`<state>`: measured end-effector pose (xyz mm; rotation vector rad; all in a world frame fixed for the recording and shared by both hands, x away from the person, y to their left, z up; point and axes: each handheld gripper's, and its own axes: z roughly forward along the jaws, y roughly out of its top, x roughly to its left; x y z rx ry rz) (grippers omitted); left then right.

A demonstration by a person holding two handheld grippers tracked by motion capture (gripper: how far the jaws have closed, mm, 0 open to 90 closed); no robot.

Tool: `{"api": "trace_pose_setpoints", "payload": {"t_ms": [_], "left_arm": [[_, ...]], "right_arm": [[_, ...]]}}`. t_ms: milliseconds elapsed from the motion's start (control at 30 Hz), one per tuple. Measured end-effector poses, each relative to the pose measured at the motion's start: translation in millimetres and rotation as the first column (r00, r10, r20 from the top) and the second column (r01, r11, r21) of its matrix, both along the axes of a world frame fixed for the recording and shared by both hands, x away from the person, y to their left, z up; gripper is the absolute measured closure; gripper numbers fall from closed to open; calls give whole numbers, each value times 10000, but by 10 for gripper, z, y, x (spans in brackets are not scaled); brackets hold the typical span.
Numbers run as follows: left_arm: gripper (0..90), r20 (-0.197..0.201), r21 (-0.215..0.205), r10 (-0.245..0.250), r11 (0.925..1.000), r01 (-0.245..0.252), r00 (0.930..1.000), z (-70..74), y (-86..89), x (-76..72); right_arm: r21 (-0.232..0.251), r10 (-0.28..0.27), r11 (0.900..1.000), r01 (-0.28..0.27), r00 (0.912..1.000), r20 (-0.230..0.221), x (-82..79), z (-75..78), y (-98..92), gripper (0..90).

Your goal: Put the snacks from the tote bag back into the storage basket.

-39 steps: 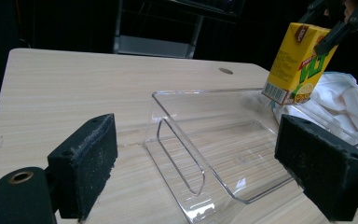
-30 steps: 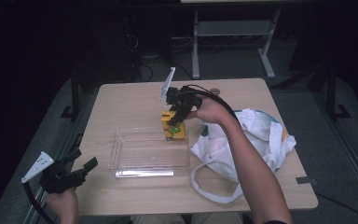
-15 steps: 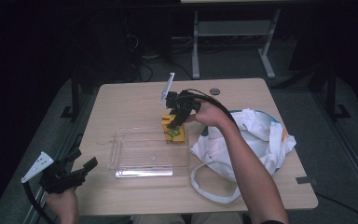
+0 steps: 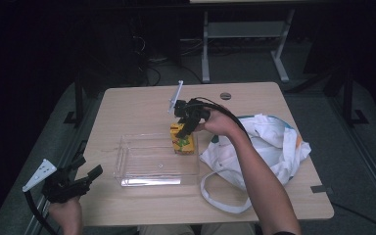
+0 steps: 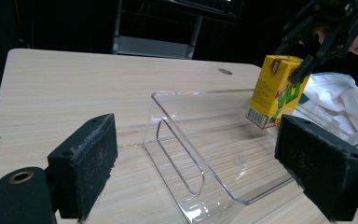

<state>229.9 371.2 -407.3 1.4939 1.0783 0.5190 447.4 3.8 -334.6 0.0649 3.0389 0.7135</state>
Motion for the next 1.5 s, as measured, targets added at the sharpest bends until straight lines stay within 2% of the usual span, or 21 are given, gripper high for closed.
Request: {"api": "trace_pose_setpoints", "payload": {"t_ms": [433,667,767,933,1167,1500], "left_arm": [[124,-23,8,-1,10000,1,10000,-2,3,3],[124,-23,90,-19,10000,19,10000,0,12,1],[124,-6,-63,-13,10000,13,10000,-2,5,4],[124,-1,-90,-43,9999,43,10000,-1,-7,5],[124,6,-111,-38,9999,38,10000,0,-10,6],[124,-17,-31,-51,10000,51,10000,0,-11,8]], "right_arm": [[-92,-47,9999,45,9999,-151,31,-142,-19,522],[-117,50,9999,-50,10000,-3,27,-221,-8,522],[-145,180,9997,-179,9998,124,12,-251,-10,521],[-122,347,9993,-343,9986,393,-7,-264,-38,519],[-117,383,9992,-378,9982,468,-19,-277,-81,516],[-48,138,9999,-137,9998,137,-20,-289,-132,507]]}}
